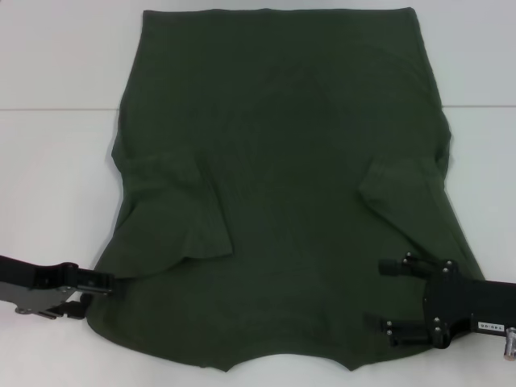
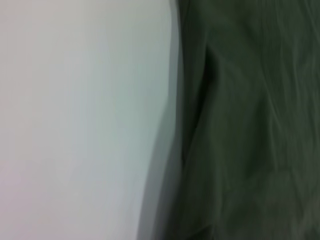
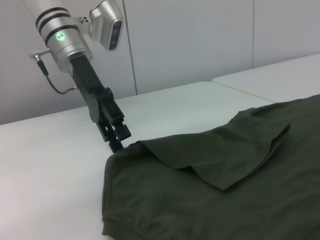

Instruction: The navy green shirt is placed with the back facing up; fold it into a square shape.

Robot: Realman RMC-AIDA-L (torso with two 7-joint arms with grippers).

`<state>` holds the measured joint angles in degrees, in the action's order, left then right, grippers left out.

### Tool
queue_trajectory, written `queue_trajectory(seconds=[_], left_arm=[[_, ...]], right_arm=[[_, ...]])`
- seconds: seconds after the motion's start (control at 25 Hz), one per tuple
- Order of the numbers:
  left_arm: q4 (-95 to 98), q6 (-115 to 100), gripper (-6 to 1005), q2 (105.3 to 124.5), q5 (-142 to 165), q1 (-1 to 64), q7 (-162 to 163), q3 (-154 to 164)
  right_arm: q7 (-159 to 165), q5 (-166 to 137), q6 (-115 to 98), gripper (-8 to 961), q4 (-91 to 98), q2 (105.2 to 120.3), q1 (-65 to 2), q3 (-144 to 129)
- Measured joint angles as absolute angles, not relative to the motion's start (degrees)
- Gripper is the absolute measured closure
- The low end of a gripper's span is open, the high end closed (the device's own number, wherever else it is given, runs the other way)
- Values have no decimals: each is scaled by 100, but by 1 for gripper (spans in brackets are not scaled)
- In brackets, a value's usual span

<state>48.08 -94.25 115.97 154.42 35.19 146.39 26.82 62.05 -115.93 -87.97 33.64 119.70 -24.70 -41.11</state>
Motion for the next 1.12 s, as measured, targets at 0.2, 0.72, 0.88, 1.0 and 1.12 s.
queue_trajectory(seconds=[0.2,0.72,0.88,1.0,1.12], left_arm=[[4798,-9430,123,11626,15443,3567,14706,2780],[4724,-9333,123,11704,15427,3704,14735,2902],[4732,-9274,123,11716,15447,3725,14770,3050],[4773,-9264,124,11686,15452,3725,14811,3066],[4811,-9270,124,11651,15572,3735,14832,3076]], right_arm=[[6205,-11592,-8798,13,3355,11970,-2470,-4132],[6205,-11567,-8798,13,3348,11970,-2495,-4134],[6205,-11566,-8798,13,3349,11976,-2496,-4118],[6205,-11566,-8798,13,3348,11979,-2496,-4112],[6205,-11566,-8798,13,3349,11979,-2496,-4103]])
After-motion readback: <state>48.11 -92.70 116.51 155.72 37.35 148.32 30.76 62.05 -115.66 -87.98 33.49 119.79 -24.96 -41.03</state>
